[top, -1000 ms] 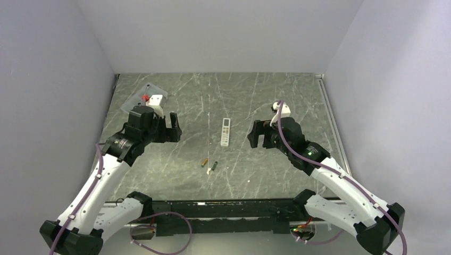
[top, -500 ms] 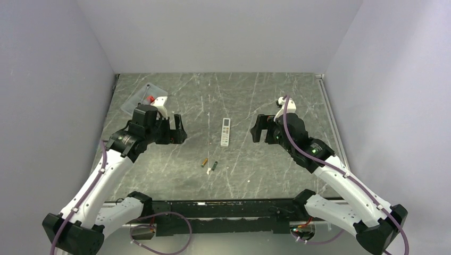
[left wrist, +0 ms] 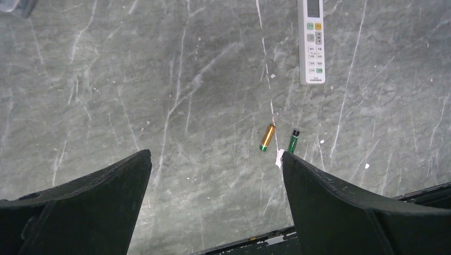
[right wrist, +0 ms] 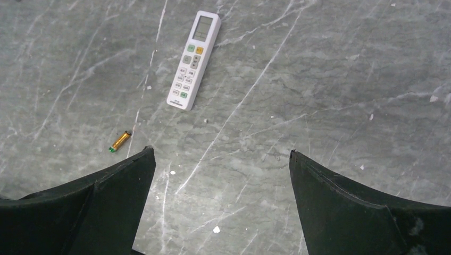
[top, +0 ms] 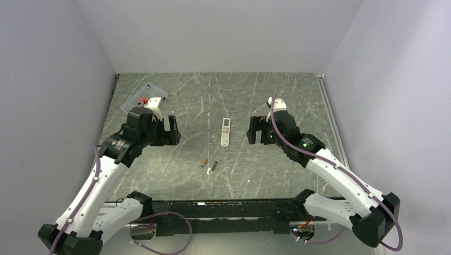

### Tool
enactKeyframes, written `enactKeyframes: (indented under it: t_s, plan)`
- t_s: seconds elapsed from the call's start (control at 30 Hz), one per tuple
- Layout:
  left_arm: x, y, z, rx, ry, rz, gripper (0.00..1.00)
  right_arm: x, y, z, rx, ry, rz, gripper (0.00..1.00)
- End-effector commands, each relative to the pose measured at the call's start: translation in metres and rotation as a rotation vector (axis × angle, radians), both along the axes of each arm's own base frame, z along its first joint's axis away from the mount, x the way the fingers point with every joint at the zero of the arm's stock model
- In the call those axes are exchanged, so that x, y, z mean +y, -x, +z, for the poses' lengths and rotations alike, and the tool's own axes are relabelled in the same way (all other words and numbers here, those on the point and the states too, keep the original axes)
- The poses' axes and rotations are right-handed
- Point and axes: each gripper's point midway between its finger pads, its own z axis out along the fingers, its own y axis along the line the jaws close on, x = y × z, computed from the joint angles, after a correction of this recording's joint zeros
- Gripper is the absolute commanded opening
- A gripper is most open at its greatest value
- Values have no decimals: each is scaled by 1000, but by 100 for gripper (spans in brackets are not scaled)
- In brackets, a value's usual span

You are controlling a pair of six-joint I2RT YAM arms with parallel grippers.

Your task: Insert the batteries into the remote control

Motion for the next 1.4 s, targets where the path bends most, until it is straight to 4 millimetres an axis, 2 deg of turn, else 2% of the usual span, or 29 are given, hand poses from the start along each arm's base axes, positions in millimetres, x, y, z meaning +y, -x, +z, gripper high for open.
enactKeyframes:
  t_s: [0.0,0.13,0.33,0.77,1.03,1.37]
  plan:
    - [11,0,11,-49,-32,30,99,13,-13,23,-54,-32,22,100]
    - [13,0,11,-50,-34,44,99,26,-20,18,-41,-29,38,100]
    - [15,-1,10,-47,-45,53,99,49,-32,-1,8,13,50,100]
    - [17,1,13,-57,-43,60,99,89,-59,-19,50,85,29,100]
    - [18,1,12,-53,-47,59,99,107,-72,-43,120,98,-35,99]
    - [18,1,13,-58,-48,61,99,125,-75,-79,208,124,-145,97]
